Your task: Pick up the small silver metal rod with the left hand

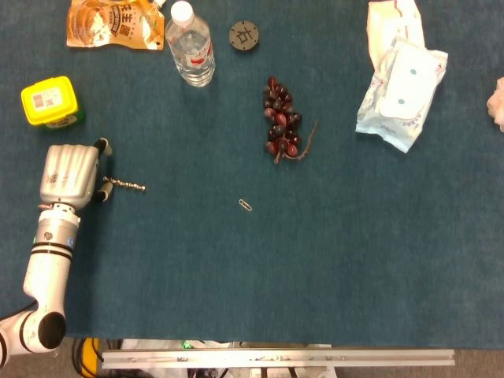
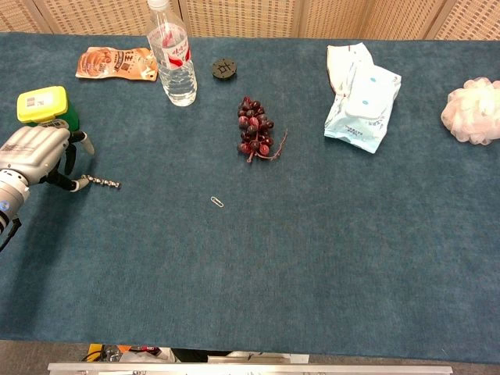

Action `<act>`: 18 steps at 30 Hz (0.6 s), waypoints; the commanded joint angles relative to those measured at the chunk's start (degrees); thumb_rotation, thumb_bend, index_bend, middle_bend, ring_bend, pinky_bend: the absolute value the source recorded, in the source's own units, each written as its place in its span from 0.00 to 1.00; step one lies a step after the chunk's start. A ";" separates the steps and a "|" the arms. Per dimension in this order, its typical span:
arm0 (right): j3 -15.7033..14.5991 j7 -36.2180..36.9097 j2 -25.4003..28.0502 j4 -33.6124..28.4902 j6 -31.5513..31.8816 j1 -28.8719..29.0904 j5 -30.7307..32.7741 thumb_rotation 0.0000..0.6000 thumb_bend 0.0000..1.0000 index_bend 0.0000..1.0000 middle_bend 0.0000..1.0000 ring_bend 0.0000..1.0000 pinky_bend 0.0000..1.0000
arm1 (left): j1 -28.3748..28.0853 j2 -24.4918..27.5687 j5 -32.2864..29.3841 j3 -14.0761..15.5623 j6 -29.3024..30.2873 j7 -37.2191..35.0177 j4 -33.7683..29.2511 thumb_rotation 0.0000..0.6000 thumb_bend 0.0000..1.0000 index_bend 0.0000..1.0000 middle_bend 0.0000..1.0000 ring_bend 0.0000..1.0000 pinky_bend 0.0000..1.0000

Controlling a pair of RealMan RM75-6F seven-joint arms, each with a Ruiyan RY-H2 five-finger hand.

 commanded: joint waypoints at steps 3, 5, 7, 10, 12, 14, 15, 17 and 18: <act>0.03 0.19 -0.02 0.17 0.14 -0.16 0.11 1.00 0.28 0.39 0.41 0.34 0.41 | -0.06 0.97 0.12 0.38 -0.15 -0.45 -1.81 1.00 0.21 0.37 0.67 0.66 0.72; 0.04 0.31 -0.07 0.32 0.07 -0.15 0.13 1.00 0.28 0.39 0.41 0.34 0.41 | 0.06 1.61 0.42 0.89 -0.23 -0.69 -2.79 1.00 0.21 0.39 0.67 0.66 0.72; 0.05 0.43 -0.11 0.41 -0.05 -0.08 0.07 1.00 0.28 0.39 0.41 0.34 0.41 | 0.15 1.89 0.93 1.44 0.08 -0.42 -3.23 1.00 0.21 0.40 0.67 0.67 0.72; 0.09 0.53 -0.21 0.53 -0.20 0.06 -0.04 1.00 0.28 0.39 0.41 0.33 0.41 | 0.12 1.96 0.96 1.68 0.05 -0.53 -3.68 1.00 0.21 0.42 0.67 0.67 0.72; 0.11 0.59 -0.25 0.60 -0.26 0.10 -0.05 1.00 0.28 0.39 0.41 0.34 0.41 | -0.05 2.04 0.95 1.84 -0.02 -0.14 -3.82 1.00 0.22 0.43 0.67 0.68 0.72; 0.12 0.67 -0.27 0.70 -0.24 0.07 -0.02 1.00 0.28 0.39 0.41 0.34 0.41 | -0.23 2.13 0.72 1.97 -0.20 0.42 -4.01 1.00 0.22 0.44 0.67 0.68 0.72; 0.13 0.72 -0.27 0.74 -0.22 0.04 0.02 1.00 0.28 0.39 0.41 0.34 0.41 | -0.32 2.18 0.58 1.99 -0.27 0.67 -4.11 1.00 0.22 0.44 0.67 0.68 0.72; 0.12 0.86 -0.31 0.89 -0.17 -0.05 0.08 1.00 0.28 0.39 0.41 0.34 0.41 | -0.53 2.30 0.20 1.99 -0.43 1.26 -4.30 1.00 0.22 0.44 0.67 0.68 0.72; 0.12 0.91 -0.33 0.95 -0.15 -0.08 0.12 1.00 0.28 0.39 0.41 0.34 0.41 | -0.63 2.37 0.00 1.98 -0.56 1.46 -4.41 1.00 0.22 0.44 0.67 0.68 0.72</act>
